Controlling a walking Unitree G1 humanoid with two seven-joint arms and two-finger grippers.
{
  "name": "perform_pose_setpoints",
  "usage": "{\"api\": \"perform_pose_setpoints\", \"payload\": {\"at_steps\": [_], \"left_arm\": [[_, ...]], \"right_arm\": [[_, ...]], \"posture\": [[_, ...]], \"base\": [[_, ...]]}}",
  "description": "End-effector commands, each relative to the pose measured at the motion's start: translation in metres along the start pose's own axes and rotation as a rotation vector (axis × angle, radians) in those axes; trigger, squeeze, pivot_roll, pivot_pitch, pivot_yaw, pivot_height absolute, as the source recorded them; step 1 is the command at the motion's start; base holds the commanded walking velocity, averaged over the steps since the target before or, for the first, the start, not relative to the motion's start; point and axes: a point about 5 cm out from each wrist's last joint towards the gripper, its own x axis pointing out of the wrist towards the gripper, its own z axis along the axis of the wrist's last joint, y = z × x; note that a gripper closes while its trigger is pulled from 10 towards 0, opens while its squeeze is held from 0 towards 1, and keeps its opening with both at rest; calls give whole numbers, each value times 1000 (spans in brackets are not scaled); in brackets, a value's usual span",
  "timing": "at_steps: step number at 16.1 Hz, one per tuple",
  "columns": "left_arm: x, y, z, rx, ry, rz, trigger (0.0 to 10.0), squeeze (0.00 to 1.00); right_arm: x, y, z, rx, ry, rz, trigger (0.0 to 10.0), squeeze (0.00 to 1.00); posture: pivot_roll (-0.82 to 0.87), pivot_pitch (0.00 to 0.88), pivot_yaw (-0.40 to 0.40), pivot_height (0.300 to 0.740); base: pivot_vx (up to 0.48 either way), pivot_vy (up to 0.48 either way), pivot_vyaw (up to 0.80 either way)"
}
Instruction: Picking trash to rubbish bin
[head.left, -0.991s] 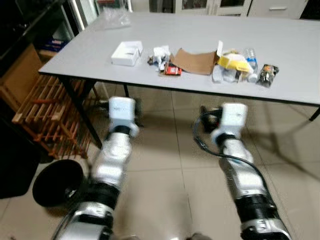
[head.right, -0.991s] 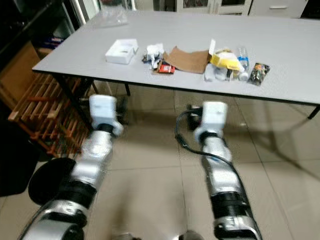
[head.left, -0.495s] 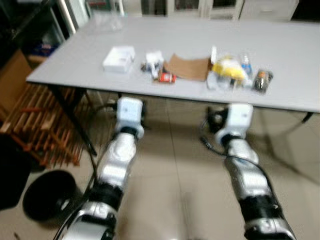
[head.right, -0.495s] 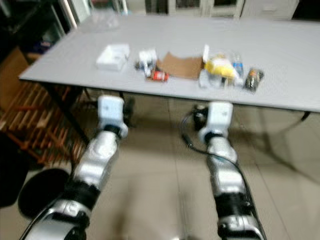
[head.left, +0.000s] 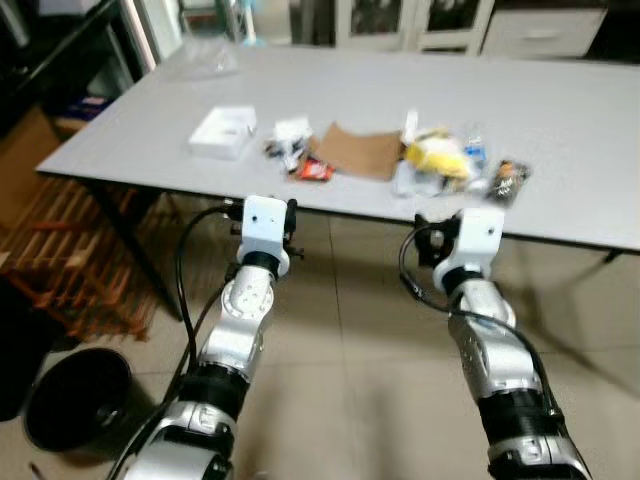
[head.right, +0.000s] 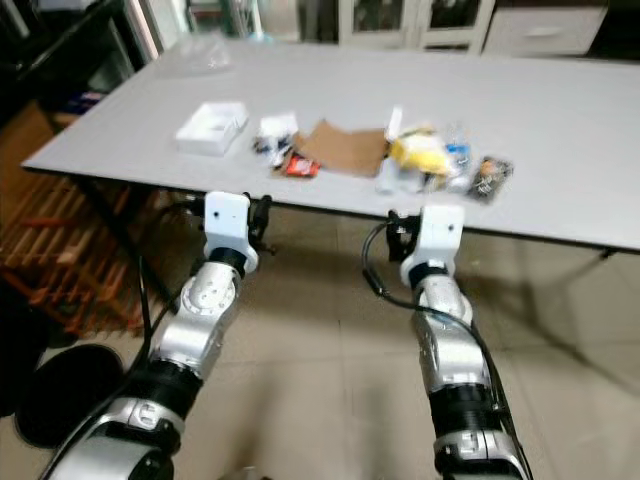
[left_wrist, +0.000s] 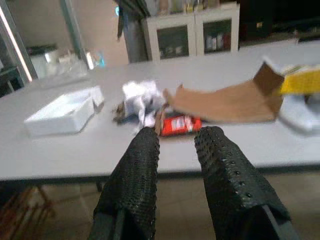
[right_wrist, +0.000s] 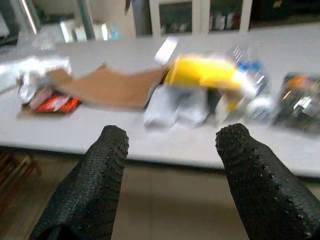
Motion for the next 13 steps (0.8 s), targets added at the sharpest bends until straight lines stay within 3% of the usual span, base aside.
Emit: {"api": "perform_pose_setpoints", "payload": {"at_steps": [1,6,13], "left_arm": [[-2,12,-5,18,24,33,10000,0],[-1,13,-6,-14,31,46,10000,0],[0,13,-5,-1,26,37,10000,0]], "right_arm": [[1,11,1,17,-5,25,10000,0],[1,10,1,17,-6,21,10000,0],[1,9,1,17,-6,21,10000,0]], "posture": [[-45,92,49,740],[-47,97,49,740],[-48,98,49,740]], "base": [[285,-270,0],[106,1,0],[393,70,0]]}}
